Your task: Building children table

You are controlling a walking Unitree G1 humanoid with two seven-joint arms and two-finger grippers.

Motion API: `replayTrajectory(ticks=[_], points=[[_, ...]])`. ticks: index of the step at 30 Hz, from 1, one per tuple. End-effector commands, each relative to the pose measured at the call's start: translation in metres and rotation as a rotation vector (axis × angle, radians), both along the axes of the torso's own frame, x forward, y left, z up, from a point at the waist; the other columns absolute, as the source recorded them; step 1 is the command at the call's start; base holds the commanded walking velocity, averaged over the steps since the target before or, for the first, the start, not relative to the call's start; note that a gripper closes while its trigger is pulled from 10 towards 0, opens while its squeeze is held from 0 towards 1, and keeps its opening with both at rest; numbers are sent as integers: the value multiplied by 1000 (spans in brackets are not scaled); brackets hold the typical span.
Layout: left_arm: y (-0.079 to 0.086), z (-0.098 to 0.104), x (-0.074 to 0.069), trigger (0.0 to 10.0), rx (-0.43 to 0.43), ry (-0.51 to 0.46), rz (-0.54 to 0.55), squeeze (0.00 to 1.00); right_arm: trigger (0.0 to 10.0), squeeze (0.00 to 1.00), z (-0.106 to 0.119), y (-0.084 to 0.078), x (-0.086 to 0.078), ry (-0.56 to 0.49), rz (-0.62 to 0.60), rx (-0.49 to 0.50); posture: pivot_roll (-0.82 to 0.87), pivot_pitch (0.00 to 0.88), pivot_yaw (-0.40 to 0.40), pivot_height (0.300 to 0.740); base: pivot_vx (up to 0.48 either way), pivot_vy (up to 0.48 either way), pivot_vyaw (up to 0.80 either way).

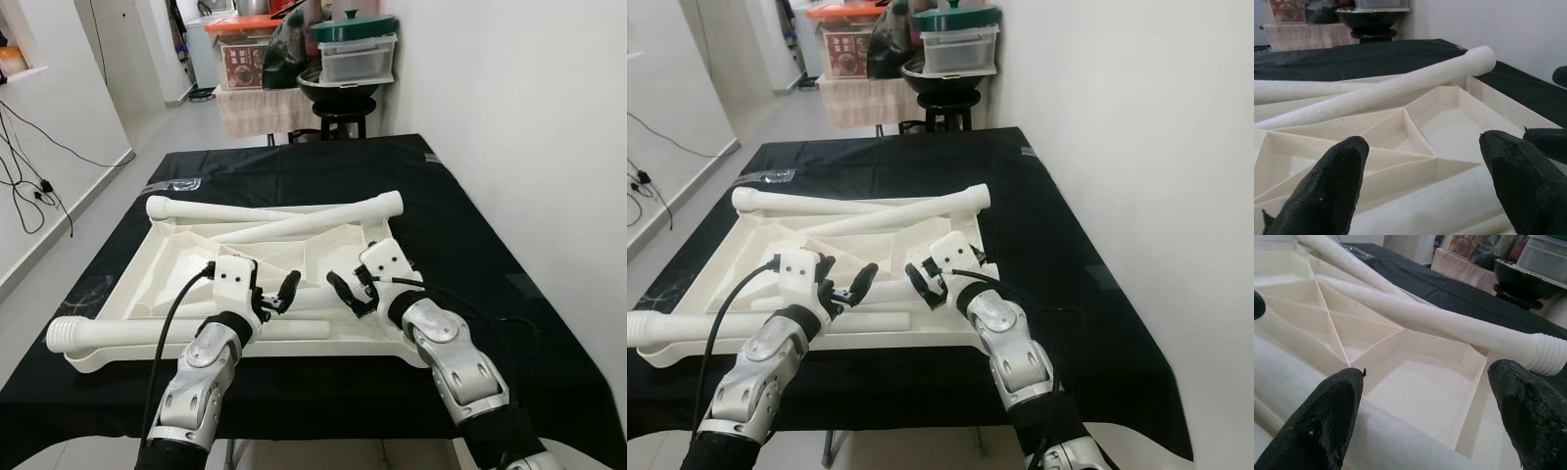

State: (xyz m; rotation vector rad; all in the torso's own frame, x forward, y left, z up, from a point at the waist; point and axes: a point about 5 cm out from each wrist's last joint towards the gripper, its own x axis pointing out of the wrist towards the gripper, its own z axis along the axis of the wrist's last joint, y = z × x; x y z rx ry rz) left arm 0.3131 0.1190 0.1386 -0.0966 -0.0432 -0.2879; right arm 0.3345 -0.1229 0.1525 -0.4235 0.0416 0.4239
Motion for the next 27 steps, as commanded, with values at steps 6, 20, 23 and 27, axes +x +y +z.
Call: replayTrajectory(ticks=[6, 20, 23, 27], points=[[5, -6, -2, 10000, 29, 29, 4, 0, 10000, 0, 3, 7, -3, -5, 13, -48, -75, 0, 59, 740, 0, 0, 0], [7, -5, -2, 10000, 32, 30, 10, 0, 10000, 0, 6, 11, -8, 44, 109, -129, -72, 0, 64, 740, 0, 0, 0], [7, -5, -2, 10000, 32, 31, 10, 0, 10000, 0, 12, 7, -2, 56, 106, -182, -72, 0, 64, 740, 0, 0, 0], [6, -4, -2, 10000, 31, 32, 11, 0, 10000, 0, 18, 2, 8, 90, 97, -247, -66, 0, 56, 740, 0, 0, 0]])
